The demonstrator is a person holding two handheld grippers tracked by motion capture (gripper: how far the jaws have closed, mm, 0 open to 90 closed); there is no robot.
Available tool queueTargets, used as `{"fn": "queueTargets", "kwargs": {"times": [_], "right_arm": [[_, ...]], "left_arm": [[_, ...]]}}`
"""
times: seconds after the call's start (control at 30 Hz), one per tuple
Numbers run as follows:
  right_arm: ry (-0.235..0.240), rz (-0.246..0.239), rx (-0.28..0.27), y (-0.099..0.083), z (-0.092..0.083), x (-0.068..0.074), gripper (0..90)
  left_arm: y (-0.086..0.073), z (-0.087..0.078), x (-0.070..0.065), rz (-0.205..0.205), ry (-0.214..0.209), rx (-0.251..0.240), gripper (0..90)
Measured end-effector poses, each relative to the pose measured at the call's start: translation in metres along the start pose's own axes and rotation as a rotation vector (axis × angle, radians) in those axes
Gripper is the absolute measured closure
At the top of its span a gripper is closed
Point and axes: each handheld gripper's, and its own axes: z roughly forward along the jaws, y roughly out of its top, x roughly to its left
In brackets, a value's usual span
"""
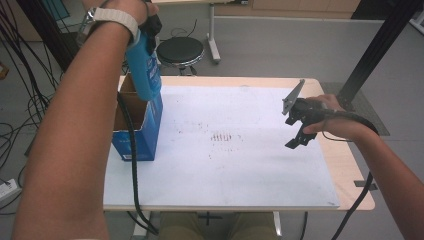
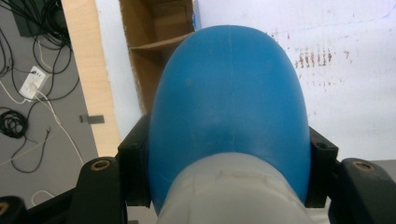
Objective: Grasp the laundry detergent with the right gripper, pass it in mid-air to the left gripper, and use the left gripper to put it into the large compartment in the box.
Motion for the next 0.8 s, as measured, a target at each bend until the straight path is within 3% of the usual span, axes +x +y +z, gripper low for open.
{"fn": "queueTargets", "kwargs": {"times": [0.37, 0.8], "right_arm": [[0.001, 0.003, -0.003, 0.002, 0.002, 0.0, 11.6], [0.0, 0.008, 0.001, 0.002, 0.003, -0.001, 11.6]], "left_arm": [[-0.003, 0.0, 0.016, -0.024, -0.009, -0.003, 37.4], [-0.005, 0.008, 0.03, -0.039, 0.01, 0.0, 37.4]]}}
